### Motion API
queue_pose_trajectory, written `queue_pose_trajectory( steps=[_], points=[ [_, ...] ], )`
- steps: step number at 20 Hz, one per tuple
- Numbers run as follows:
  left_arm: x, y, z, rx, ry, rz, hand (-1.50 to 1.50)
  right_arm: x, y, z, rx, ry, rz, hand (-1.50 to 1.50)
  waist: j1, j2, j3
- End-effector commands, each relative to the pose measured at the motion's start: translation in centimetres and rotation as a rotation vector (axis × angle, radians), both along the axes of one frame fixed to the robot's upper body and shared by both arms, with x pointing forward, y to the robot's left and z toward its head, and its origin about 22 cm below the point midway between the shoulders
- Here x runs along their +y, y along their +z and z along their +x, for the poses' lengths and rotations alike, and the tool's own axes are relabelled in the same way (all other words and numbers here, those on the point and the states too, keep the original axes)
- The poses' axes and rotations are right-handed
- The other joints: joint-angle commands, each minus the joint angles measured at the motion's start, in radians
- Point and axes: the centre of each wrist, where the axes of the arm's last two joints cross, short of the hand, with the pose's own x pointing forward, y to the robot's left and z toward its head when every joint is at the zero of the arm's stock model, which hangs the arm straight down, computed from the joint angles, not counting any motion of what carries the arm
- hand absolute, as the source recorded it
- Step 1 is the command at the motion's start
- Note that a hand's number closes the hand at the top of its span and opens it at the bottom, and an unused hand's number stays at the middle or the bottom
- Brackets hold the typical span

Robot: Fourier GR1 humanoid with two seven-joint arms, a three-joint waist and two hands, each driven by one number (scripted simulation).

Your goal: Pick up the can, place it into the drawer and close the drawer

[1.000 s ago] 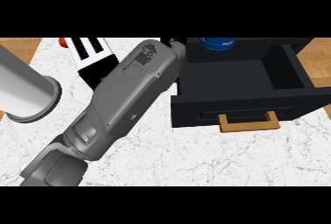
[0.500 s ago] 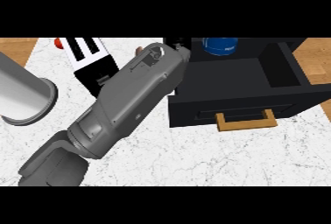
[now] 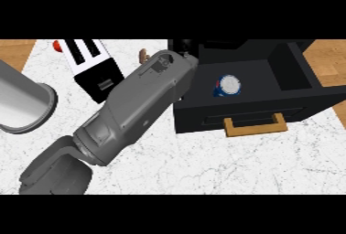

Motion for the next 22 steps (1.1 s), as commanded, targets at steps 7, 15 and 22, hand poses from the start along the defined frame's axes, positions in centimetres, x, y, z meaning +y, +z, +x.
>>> queue_pose_trajectory(
  steps=[7,15,22],
  points=[
    [-0.4,-0.1,-0.1,-0.019,0.043,-0.002,-1.50,0.1,-0.2,1.1,-0.022,0.012,-0.004,-1.50,0.003,0.003,0.000],
    [-0.4,0.2,-0.1,-0.032,0.045,-0.048,-1.50,0.3,3.7,0.1,-0.120,-0.027,-0.273,-1.50,0.004,0.001,-0.001],
    [-0.5,-0.1,-0.5,-0.087,0.028,-0.080,-1.50,2.1,4.2,1.8,-0.219,0.053,-0.436,-1.50,0.030,-0.001,-0.001]
  ],
)
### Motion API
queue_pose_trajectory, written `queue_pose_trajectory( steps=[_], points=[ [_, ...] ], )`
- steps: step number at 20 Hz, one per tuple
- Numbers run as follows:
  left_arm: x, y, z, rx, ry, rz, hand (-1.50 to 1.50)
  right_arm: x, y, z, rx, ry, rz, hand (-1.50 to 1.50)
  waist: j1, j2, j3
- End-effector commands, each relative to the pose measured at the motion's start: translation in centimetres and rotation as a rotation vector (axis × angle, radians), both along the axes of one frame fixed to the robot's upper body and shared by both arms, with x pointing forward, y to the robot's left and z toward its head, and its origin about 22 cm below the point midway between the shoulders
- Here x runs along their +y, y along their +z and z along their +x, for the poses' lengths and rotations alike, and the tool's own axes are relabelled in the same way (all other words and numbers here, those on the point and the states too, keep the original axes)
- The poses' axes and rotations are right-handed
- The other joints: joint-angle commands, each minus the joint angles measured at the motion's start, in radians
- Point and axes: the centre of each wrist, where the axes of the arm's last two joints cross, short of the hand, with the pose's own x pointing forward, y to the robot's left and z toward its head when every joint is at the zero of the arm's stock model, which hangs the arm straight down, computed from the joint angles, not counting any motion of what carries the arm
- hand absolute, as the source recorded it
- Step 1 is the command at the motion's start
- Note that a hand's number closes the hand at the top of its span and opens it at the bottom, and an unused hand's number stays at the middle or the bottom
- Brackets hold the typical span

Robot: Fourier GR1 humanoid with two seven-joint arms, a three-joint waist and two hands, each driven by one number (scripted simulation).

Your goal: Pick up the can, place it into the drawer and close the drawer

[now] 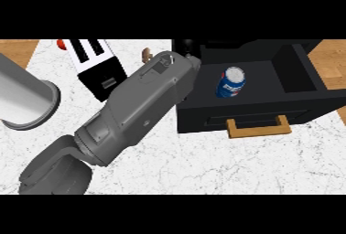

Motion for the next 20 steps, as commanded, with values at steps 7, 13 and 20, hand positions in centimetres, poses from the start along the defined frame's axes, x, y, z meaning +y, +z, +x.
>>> queue_pose_trajectory(
  steps=[7,13,20],
  points=[
    [-0.5,0.9,-0.2,-0.058,-0.016,-0.028,-1.50,3.9,1.4,3.3,-0.089,-0.027,-0.294,-1.50,0.055,-0.005,-0.001],
    [-1.0,1.8,-0.5,-0.032,-0.022,-0.057,-1.50,6.7,0.6,7.5,-0.066,-0.028,-0.468,-1.50,0.071,-0.006,-0.001],
    [-0.4,1.4,-0.1,-0.012,0.012,-0.047,-1.50,11.2,-1.1,12.6,-0.107,-0.040,-0.574,-1.50,0.073,-0.012,-0.001]
  ],
)
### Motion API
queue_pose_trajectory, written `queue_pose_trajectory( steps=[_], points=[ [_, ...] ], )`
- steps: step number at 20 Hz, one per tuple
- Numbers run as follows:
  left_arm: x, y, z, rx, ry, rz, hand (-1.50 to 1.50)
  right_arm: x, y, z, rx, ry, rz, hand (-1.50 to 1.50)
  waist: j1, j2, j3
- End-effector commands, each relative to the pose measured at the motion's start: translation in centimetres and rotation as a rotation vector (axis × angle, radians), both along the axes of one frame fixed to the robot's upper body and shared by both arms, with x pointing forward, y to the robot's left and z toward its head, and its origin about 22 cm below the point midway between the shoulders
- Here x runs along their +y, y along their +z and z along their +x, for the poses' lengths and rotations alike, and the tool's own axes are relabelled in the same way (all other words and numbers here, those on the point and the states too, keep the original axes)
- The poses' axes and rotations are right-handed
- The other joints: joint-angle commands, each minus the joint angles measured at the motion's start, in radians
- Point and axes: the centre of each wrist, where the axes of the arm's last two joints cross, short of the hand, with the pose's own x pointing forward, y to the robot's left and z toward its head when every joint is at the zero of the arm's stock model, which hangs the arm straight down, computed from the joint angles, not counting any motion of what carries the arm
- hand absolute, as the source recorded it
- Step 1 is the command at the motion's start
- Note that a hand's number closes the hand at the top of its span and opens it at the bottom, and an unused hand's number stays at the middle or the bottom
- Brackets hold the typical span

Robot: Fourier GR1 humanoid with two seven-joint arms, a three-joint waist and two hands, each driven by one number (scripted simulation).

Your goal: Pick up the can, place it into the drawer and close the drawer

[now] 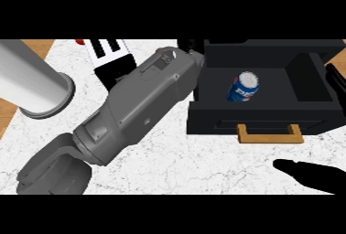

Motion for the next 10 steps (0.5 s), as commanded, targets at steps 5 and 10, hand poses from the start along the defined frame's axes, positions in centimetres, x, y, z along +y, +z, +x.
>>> queue_pose_trajectory(
  steps=[5,10],
  points=[
    [1.3,1.9,0.5,0.023,0.019,0.010,-1.50,3.8,-2.6,6.7,0.011,-0.007,-0.231,-1.50,0.021,-0.006,0.000],
    [3.1,0.3,0.8,0.012,0.046,0.042,-1.50,5.5,-2.8,11.0,0.013,0.007,-0.367,-1.50,0.026,-0.005,0.000]
  ],
)
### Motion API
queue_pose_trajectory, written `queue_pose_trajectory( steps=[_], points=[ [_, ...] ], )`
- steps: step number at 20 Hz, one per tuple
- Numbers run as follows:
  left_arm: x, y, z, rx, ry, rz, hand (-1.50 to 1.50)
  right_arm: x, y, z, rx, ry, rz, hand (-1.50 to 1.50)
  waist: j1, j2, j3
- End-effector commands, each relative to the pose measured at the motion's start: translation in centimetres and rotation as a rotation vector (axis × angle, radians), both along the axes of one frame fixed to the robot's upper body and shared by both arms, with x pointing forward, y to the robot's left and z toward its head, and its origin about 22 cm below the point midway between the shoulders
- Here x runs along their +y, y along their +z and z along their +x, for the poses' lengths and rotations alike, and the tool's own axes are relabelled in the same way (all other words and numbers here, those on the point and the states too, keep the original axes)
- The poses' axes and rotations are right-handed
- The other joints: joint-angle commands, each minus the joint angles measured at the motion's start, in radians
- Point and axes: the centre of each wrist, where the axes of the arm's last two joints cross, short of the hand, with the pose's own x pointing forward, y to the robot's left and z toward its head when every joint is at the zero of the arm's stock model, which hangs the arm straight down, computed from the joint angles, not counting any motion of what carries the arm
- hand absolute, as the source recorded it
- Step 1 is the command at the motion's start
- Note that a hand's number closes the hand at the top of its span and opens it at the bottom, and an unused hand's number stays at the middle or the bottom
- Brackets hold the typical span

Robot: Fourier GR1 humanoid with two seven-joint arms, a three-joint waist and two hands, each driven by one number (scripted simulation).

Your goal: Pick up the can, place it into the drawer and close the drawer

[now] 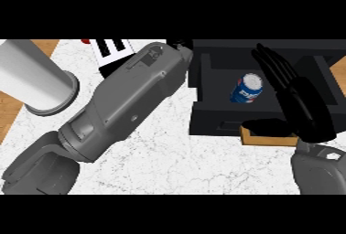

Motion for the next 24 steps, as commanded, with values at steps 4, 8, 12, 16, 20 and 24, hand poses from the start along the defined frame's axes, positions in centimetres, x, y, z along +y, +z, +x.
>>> queue_pose_trajectory(
  steps=[4,8,12,16,20,24],
  points=[
    [2.6,-0.4,0.1,0.007,0.010,0.027,-1.50,2.1,-1.0,5.6,0.030,-0.056,-0.251,-1.50,0.025,-0.003,-0.001],
    [5.3,0.0,0.0,-0.008,0.055,0.026,-1.50,2.0,-4.4,7.0,0.006,-0.088,-0.224,-1.50,0.024,-0.007,0.000],
    [7.0,1.1,0.4,0.007,0.055,0.010,-1.50,2.9,-7.9,8.7,0.053,-0.128,-0.270,-1.50,0.014,0.000,0.001],
    [7.0,1.7,-0.3,-0.006,0.052,0.020,-1.50,2.9,-8.9,11.0,0.043,-0.160,-0.331,-1.50,0.025,0.003,0.001],
    [8.4,1.7,-0.9,0.002,0.032,0.018,-1.50,3.3,-11.3,11.1,0.023,-0.195,-0.332,-1.50,0.028,0.002,0.001],
    [8.9,2.2,-1.3,-0.001,0.052,0.006,-1.50,1.3,-11.9,11.8,-0.023,-0.222,-0.330,-1.50,0.038,0.005,0.002]
  ],
)
